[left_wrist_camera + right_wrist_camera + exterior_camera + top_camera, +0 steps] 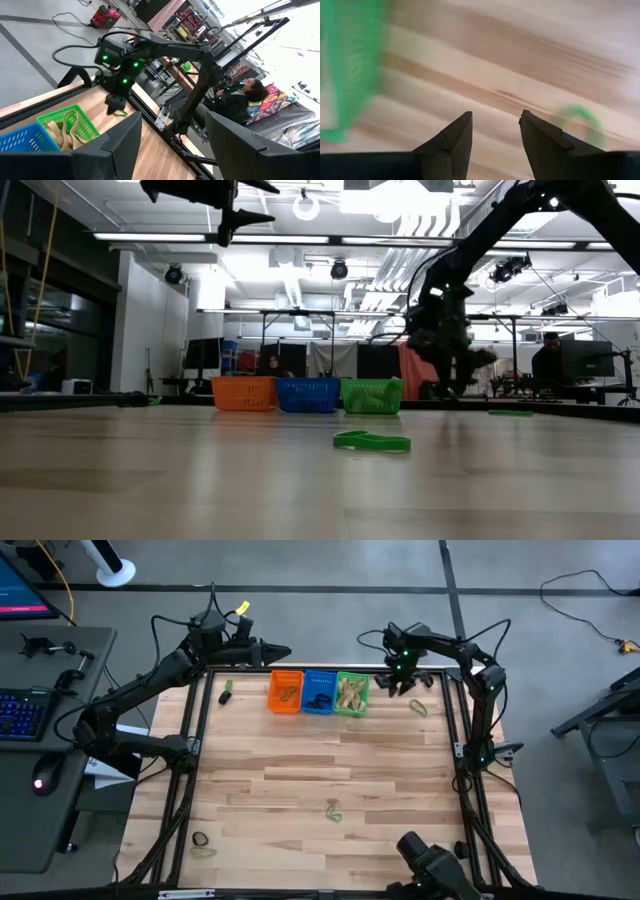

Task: Sort rubber bands into baskets
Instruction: Put the green rubber band into the orange bin

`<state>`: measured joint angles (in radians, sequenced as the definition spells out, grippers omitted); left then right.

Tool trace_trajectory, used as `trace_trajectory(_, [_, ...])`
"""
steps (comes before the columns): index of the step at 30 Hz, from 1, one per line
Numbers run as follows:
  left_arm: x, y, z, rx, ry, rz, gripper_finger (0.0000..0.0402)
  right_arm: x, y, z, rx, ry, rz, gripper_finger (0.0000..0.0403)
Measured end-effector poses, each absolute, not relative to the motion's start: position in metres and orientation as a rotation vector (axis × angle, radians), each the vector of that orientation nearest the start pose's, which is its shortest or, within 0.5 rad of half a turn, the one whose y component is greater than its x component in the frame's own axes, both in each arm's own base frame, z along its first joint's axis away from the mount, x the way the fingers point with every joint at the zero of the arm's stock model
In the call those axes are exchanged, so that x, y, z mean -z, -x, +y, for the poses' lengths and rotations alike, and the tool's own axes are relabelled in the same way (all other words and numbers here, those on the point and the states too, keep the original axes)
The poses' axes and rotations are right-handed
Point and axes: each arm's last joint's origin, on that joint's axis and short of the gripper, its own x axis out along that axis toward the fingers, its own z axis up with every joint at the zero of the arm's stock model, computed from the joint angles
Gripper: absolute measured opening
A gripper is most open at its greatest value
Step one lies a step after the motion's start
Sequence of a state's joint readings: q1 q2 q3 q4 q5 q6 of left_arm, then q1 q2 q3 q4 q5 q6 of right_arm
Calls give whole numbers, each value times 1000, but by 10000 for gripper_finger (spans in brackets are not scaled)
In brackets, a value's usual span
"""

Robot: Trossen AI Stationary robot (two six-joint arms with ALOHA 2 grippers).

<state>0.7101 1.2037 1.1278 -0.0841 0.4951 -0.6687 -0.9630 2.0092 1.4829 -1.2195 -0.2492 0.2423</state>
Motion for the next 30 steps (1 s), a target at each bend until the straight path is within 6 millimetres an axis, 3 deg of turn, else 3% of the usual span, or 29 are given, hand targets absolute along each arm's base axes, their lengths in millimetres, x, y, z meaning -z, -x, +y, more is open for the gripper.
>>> trace_trajectory(6, [-376,-211,163,-252,747,58,214,-172,-190,-285,947,-1108,1615,155])
trace_trajectory(12, [-376,-211,163,-252,746,59,214,-153,-178,-282,957,-1165,1617,155])
trace_trajectory(20, [-376,-211,163,-252,746,59,214,-139,-182,-269,880,-1217,1615,155])
trace_trajectory(26, [-376,-211,163,-252,752,58,214,-129,-180,-265,928,-1224,1576,154])
trace_trajectory(30, [-376,-211,163,-253,771,56,214,-126,-180,-263,945,-1204,1579,131])
